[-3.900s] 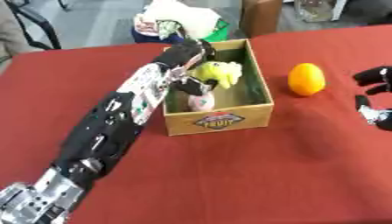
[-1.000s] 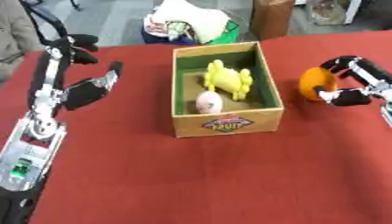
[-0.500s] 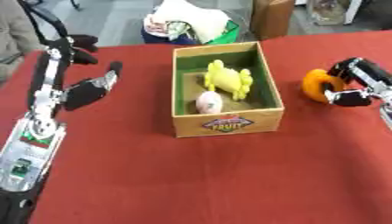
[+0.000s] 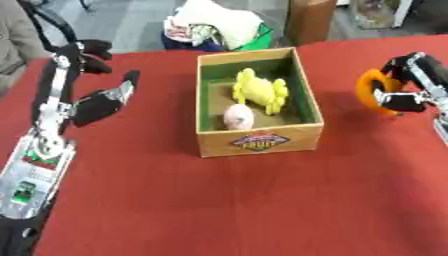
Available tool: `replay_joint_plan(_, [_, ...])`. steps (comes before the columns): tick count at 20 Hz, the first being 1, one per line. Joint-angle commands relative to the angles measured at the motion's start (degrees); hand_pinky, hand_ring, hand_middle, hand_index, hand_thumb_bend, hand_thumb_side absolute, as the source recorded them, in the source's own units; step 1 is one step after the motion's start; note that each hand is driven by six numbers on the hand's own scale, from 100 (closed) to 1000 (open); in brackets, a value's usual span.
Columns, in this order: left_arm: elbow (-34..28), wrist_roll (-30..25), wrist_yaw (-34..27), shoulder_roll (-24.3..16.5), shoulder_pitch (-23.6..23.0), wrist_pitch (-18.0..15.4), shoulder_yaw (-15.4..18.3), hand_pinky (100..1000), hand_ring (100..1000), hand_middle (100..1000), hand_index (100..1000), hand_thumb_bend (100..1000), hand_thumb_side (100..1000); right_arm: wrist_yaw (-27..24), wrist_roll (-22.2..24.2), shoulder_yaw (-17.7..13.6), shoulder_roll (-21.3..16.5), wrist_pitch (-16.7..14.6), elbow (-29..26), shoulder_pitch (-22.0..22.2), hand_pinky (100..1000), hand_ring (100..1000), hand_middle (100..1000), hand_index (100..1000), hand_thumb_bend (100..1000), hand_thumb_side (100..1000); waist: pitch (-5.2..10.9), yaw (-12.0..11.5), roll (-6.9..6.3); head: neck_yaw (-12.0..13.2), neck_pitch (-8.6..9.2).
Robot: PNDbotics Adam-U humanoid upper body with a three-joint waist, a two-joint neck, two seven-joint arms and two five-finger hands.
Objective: Pick up objects on the table and place them in the box.
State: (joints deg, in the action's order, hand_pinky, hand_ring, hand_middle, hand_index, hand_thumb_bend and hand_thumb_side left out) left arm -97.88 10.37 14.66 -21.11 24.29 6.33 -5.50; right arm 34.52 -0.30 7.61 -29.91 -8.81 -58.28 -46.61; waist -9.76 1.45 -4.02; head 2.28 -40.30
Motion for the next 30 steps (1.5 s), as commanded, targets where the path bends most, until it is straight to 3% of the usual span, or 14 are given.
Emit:
replay_joint_plan(1, [-0.71,-0.03,0.01,-0.57,0.41,-0.11,0.35,684,572,588,731,434,158,-2.55,0.22,0.02,-2.01,0.02,-4.43,-3.03,540,490,268,326,100,100,1.11,0.07,0.45,0.05,-0.15])
replay_joint_plan(8, [-1.24,-0.17,-0.21,-0.3,0.59,-0.46,-0.01,681,570,586,730,434,153,-4.9,4.48,3.48,0.29,-1.94,-8.8,-7.74,556,499,279,339,100,100,1.59,-0.51,0.64,-0.8,-0.26])
replay_joint_plan(20, [-1.15,-0.3,-1.25,1.26,1.56,-1.04,-1.21,677,565,580,727,428,150,1.44,9.43,4.22,11.16,-6.23,1.21,-10.97,563,509,311,387,100,100,1.99,-3.29,0.32,-3.77,-0.31])
replay_joint_plan(22, [-1.02,-0.39,-1.32,1.45,1.6,-1.15,-1.32,677,565,580,727,430,151,3.47,9.98,4.27,12.54,-6.72,2.59,-11.18,596,550,431,523,100,100,1.95,-3.5,0.32,-4.07,-0.3])
replay_joint_plan(23, [-0.97,-0.42,-1.33,1.51,1.62,-1.2,-1.36,677,565,580,727,430,151,4.54,10.54,4.38,13.01,-6.95,3.12,-11.21,634,609,550,663,100,100,1.92,-3.56,0.33,-4.15,-0.28])
replay_joint_plan(25, [-0.91,-0.43,-1.34,1.54,1.59,-1.27,-1.36,678,565,580,727,431,151,6.23,11.77,4.47,13.44,-7.26,3.49,-11.21,671,680,685,778,145,100,1.86,-3.58,0.37,-4.15,-0.25])
replay_joint_plan(27, [-0.88,-0.34,-1.36,1.53,1.51,-1.29,-1.28,678,565,579,726,432,152,7.31,11.81,4.24,13.43,-7.04,3.29,-11.14,696,735,787,843,218,182,1.8,-3.52,0.44,-4.05,-0.2])
replay_joint_plan(30, [-0.88,-0.13,-1.37,1.46,1.37,-1.27,-1.14,678,565,579,726,431,152,8.35,9.72,3.78,12.94,-6.05,2.5,-11.02,718,773,857,882,269,226,1.77,-3.3,0.53,-3.9,-0.17])
